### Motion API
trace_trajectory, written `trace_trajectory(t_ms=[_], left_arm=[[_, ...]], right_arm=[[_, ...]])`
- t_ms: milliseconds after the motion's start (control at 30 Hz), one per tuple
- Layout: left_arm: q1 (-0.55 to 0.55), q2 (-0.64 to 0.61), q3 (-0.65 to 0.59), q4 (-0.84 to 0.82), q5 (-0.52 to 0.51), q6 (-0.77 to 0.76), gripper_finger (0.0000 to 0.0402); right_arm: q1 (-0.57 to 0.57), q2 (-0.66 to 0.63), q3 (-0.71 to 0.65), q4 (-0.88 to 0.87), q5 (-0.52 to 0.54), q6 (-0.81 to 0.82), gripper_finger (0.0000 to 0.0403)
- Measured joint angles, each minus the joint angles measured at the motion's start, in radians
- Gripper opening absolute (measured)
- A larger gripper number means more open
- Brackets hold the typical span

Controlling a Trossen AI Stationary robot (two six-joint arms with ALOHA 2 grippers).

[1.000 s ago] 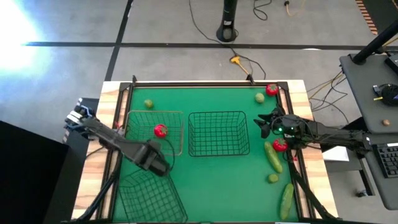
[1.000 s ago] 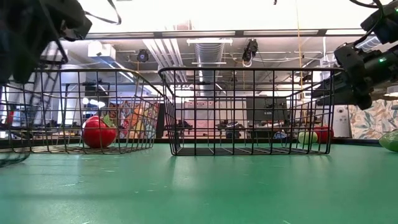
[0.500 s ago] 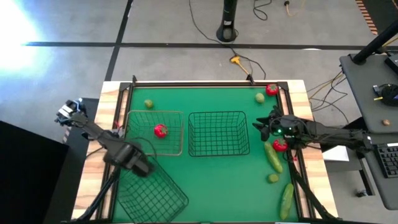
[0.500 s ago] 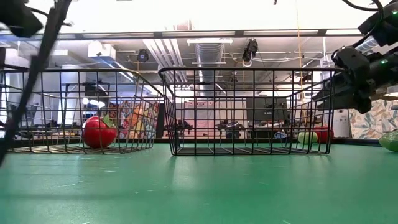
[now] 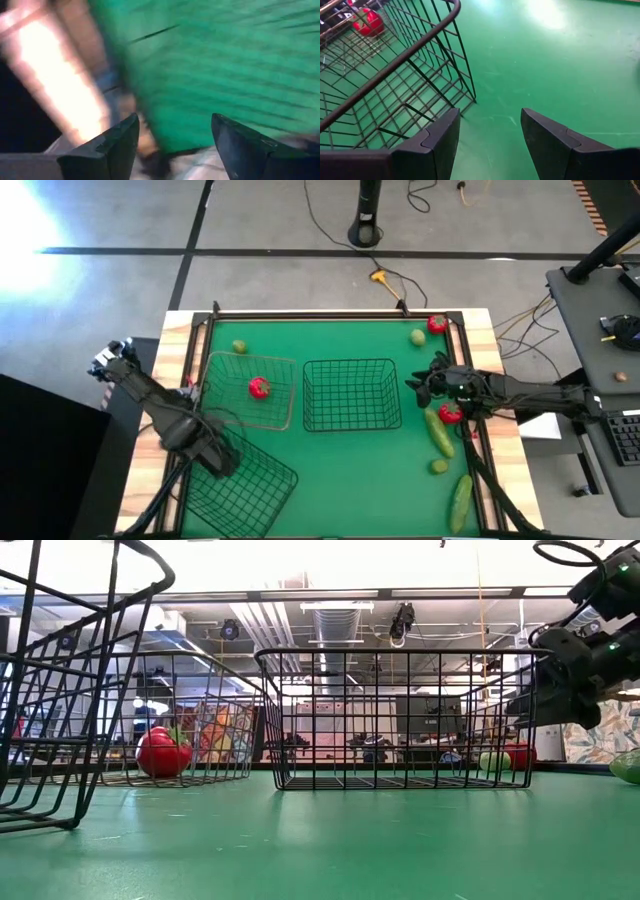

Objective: Sort produce into baskets
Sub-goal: Adjust the bottom black wire basket

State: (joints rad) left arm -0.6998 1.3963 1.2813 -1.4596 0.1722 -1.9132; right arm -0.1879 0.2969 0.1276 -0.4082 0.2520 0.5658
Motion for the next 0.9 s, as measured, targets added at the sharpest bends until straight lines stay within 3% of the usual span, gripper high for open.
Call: trace_trajectory(t_ms=[133, 467, 567, 700, 800, 900], left_arm=[[-0.005, 0.088, 0.138, 0.200, -0.253, 0.299, 0.0230], [0.079, 0.549, 0.488, 0.111, -0.330, 0.909, 0.0230], [0.099, 0.637, 0.622, 0.035, -0.375, 1.016, 0.0230], [0.132, 0.722, 0.752, -0.116, -0.513, 1.087, 0.0230], [0.164, 0.729, 0.767, -0.108, -0.638, 1.131, 0.0230], [0.208, 0.712, 0.765, -0.109, -0.671, 1.129, 0.0230]], right_arm=[[0.000, 0.014, 0.000, 0.001, -0.001, 0.011, 0.0203], [0.000, 0.020, -0.003, 0.028, 0.000, 0.021, 0.0203], [0.000, 0.021, -0.004, 0.031, -0.012, 0.037, 0.0203], [0.000, 0.021, -0.004, 0.033, -0.024, 0.041, 0.0203], [0.000, 0.021, -0.004, 0.033, -0.025, 0.045, 0.0203], [0.000, 0.020, -0.004, 0.033, -0.051, 0.045, 0.0203]])
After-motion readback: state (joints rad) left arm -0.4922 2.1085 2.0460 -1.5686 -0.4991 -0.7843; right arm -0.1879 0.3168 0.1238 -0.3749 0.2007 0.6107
